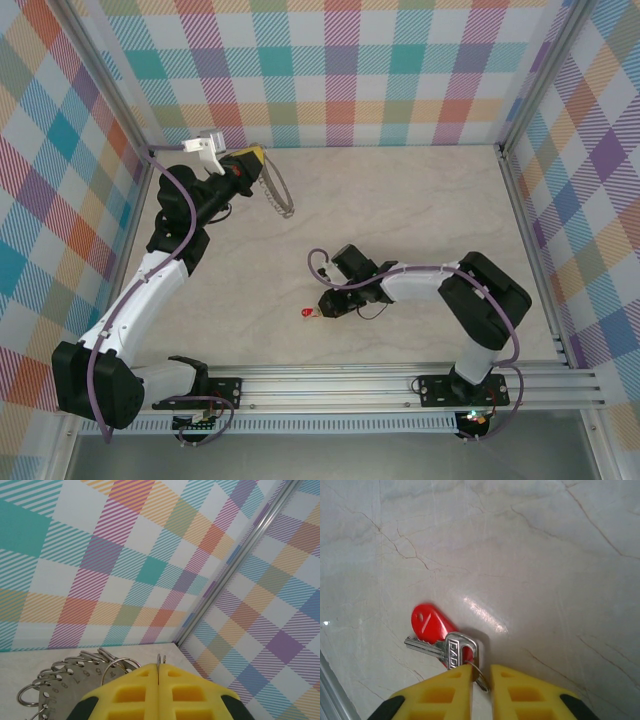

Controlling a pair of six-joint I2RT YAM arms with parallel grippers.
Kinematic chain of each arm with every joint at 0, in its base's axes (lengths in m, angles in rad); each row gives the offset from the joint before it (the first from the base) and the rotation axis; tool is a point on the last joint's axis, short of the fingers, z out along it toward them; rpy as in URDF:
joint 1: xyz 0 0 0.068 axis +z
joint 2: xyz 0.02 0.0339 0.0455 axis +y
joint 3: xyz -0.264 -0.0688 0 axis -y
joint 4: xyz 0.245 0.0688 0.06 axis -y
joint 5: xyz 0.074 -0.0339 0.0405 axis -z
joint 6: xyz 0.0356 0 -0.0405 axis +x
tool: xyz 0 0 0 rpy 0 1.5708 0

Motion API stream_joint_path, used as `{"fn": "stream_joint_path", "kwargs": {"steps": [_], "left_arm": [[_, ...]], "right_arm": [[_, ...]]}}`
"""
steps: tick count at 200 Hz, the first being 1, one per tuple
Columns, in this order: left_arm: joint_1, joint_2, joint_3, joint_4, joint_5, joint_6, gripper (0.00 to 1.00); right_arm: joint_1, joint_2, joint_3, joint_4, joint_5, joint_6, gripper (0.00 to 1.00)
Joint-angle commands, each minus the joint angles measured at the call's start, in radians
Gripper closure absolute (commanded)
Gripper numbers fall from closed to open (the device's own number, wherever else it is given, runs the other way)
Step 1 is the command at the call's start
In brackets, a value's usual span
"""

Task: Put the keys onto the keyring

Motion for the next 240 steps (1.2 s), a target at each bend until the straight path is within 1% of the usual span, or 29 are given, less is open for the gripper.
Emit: {"fn": "stream_joint_path", "kwargs": {"steps": [1,24,56,132,149,176,197,220,240], "left_arm": [[0.016,-0.016,0.0,0.069,0.014,-0.005,1.0],[0.016,-0.016,0.002,0.068,0.015,-0.007,1.0],[0.016,-0.018,0.003,0.066,0.018,-0.007,1.0],[0.015,-0.01,0.012,0.068,0.046,-0.015,1.0],[0.013,-0.005,0.012,0.081,0.068,-0.021,1.0],[0.002,0.007,0.02,0.108,0.138,-0.023,1.0],[-0.034,0.013,0.042,0.083,0.173,0.023,1.0],[-0.108,0.015,0.074,0.02,0.185,0.139,1.0],[-0.16,0.033,0.11,-0.031,0.23,0.216,1.0]], "right_arm": [[0.003,-0.033,-0.022,-0.02,-0.015,-0.002,0.89],[0.0,-0.052,-0.027,-0.028,-0.007,-0.001,1.0],[-0.014,-0.117,-0.033,-0.056,0.015,-0.008,1.0],[-0.1,-0.434,-0.057,-0.141,0.085,-0.01,1.0],[-0.124,-0.485,-0.048,-0.163,0.099,-0.005,1.0],[-0.164,-0.56,-0.023,-0.199,0.135,0.003,1.0],[-0.201,-0.613,0.003,-0.223,0.172,0.013,1.0],[-0.247,-0.651,0.035,-0.243,0.209,0.024,1.0],[-0.292,-0.661,0.076,-0.256,0.218,0.026,1.0]]}}
